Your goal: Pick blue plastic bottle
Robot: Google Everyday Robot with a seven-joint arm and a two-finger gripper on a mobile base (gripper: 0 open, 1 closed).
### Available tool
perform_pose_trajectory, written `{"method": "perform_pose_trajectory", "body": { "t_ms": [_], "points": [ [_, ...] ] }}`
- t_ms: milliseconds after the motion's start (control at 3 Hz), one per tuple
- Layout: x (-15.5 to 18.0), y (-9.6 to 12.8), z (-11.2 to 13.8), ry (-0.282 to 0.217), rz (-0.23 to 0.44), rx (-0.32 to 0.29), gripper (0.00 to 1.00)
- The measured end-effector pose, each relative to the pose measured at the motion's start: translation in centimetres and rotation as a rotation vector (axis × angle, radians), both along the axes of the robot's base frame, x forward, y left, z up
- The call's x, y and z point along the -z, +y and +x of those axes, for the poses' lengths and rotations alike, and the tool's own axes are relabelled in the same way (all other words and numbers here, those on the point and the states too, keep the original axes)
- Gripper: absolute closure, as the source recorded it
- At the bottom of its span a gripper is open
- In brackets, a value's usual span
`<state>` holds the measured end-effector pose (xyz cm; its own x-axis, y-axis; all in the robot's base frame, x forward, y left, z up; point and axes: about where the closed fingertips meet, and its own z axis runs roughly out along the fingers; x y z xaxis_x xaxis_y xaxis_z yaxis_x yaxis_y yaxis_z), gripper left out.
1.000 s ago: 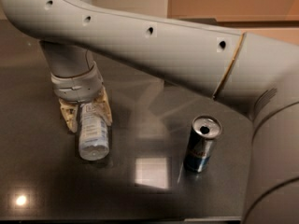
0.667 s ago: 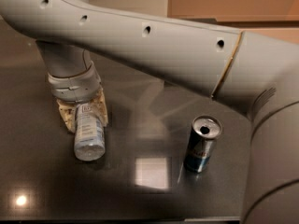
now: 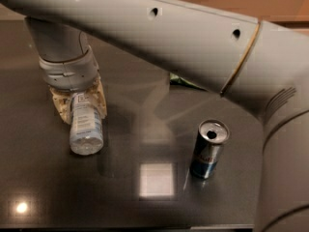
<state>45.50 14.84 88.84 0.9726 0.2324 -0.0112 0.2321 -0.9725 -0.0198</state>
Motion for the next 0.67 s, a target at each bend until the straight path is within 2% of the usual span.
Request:
{"method": "perform_pose_trajectory", "body": {
  "t_ms": [667],
  "points": [
    [-5.7,-0.4,2.4,-0.039,0.134,0.024,1.0]
  ]
}}
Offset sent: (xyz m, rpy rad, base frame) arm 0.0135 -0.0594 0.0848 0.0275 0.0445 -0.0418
